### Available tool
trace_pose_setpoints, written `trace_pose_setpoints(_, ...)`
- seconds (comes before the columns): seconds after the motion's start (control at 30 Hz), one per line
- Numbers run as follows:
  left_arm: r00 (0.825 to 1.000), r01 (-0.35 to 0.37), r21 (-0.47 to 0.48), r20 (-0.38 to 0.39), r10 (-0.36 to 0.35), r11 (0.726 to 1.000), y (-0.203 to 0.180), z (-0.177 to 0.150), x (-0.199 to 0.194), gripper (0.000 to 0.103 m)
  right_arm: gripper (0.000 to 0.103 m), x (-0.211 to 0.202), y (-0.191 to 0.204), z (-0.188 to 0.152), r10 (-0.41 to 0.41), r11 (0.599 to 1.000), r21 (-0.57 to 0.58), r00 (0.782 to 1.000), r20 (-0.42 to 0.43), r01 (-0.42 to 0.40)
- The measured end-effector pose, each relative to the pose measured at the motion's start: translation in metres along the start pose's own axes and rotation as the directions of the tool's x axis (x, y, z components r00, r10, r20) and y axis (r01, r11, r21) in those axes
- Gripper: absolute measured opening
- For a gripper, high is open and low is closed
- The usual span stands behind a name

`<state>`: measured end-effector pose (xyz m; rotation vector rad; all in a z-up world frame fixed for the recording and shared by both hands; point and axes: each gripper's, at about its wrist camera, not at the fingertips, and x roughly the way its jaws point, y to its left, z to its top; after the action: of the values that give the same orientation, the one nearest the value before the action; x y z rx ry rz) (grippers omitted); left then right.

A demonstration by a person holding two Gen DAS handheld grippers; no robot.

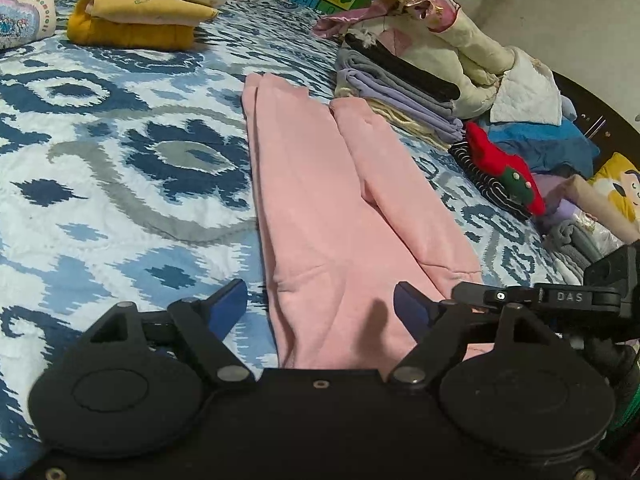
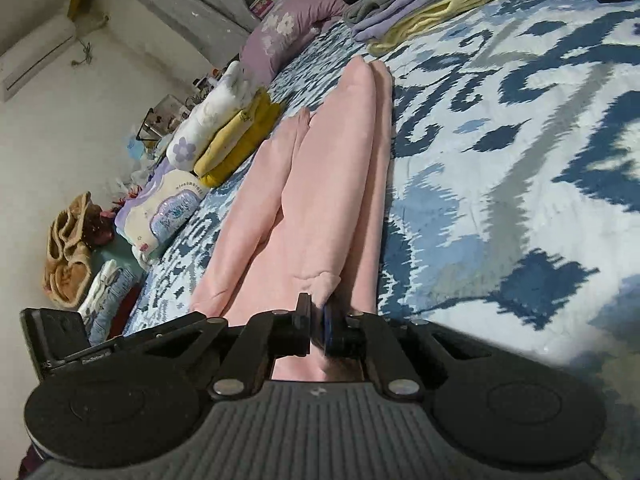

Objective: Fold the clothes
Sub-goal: 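Grasp the strip end with the right gripper beside the left gripper, then fold the held strip end over toward the collar with both grippers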

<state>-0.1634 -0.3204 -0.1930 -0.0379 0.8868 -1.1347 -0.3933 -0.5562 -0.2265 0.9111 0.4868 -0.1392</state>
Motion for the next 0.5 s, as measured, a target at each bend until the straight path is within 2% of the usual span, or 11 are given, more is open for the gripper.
trace_pose_setpoints(0.07, 1.000, 0.010, -0.022, 0.000, -0.010, 1.000, 0.002, 0.001, -0.001, 0.080, 0.012, -0.013, -0.001, -0.002, 0.018, 1.000, 0.003, 1.000, 0.005, -0.019)
trace_pose_setpoints(0.2, 1.000, 0.013, -0.033, 0.000, -0.013, 0.999, 0.002, 0.001, -0.003, 0.080, 0.015, -0.037, -0.003, -0.003, 0.006, 1.000, -0.003, 0.999, 0.033, -0.006)
trace_pose_setpoints(0.37, 1.000, 0.012, -0.042, -0.001, -0.012, 0.999, 0.002, 0.002, -0.002, 0.080, 0.015, -0.052, -0.013, 0.004, -0.009, 0.999, 0.039, 0.989, 0.147, 0.003)
trace_pose_setpoints(0.4, 1.000, 0.009, -0.037, -0.002, -0.009, 0.999, 0.001, 0.002, -0.001, 0.080, 0.015, -0.051, -0.012, 0.006, -0.008, 1.000, 0.030, 0.985, 0.173, 0.003)
trace_pose_setpoints(0.5, 1.000, 0.003, -0.025, -0.003, -0.003, 1.000, -0.001, 0.002, 0.001, 0.080, 0.015, -0.041, 0.007, 0.008, -0.004, 0.996, -0.088, 0.973, 0.229, 0.025)
